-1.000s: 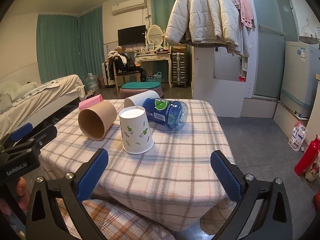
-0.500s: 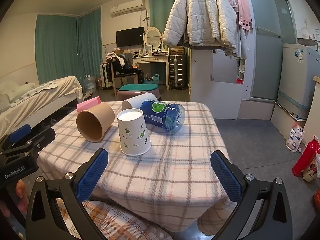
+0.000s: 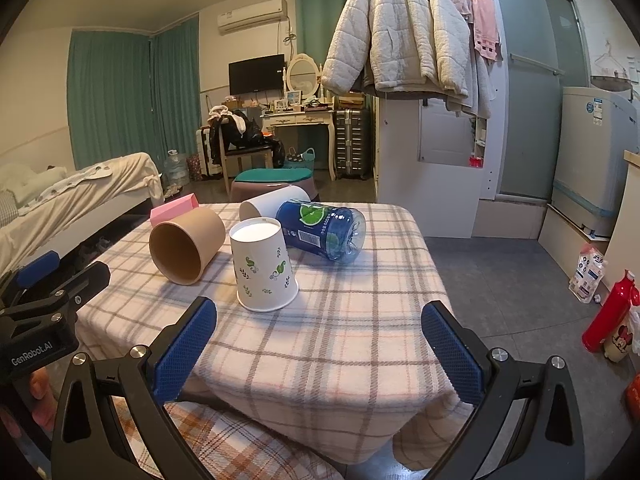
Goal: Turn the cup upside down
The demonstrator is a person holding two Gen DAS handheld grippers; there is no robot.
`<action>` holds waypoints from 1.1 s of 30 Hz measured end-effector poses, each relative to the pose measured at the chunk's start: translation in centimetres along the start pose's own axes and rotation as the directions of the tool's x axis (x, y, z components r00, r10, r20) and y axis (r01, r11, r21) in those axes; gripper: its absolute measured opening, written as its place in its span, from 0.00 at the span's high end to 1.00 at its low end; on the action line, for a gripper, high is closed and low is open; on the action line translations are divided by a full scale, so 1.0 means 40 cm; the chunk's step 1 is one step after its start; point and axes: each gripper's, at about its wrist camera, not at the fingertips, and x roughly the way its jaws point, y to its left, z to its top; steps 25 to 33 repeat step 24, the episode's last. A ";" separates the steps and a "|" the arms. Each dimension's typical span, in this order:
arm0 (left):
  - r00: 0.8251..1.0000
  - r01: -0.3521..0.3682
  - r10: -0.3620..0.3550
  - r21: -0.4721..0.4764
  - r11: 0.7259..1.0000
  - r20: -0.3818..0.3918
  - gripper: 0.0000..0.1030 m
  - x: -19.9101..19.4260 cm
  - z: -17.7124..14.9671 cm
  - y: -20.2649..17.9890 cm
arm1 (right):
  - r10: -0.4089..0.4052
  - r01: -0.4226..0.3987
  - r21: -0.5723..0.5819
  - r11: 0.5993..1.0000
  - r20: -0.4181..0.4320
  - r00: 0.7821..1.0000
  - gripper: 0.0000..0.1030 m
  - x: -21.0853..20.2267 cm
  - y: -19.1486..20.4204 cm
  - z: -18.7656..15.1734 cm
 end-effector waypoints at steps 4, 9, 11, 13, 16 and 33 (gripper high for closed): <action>1.000 0.000 0.000 0.000 1.000 -0.001 0.00 0.001 0.000 0.002 | 0.000 0.000 -0.001 1.000 0.000 1.000 0.00 0.000 0.000 0.000; 1.000 0.000 0.000 0.000 1.000 0.000 0.00 0.001 0.000 0.002 | -0.001 0.001 -0.005 1.000 -0.004 1.000 0.00 0.002 0.000 -0.002; 1.000 -0.003 0.003 0.002 1.000 -0.001 0.00 0.001 0.000 0.002 | 0.001 -0.001 -0.006 1.000 -0.005 1.000 0.00 0.002 0.001 -0.002; 1.000 -0.004 0.004 0.003 1.000 -0.002 0.00 0.001 0.001 0.002 | 0.000 0.000 -0.008 1.000 -0.005 1.000 0.00 0.002 0.001 -0.002; 1.000 -0.008 0.008 0.004 1.000 -0.002 0.00 0.000 0.001 0.000 | 0.000 0.000 -0.011 1.000 -0.007 1.000 0.00 0.002 0.000 -0.003; 1.000 -0.009 0.009 0.009 1.000 -0.010 0.00 -0.001 0.003 -0.001 | 0.001 -0.001 -0.015 1.000 -0.010 1.000 0.00 0.002 0.006 -0.003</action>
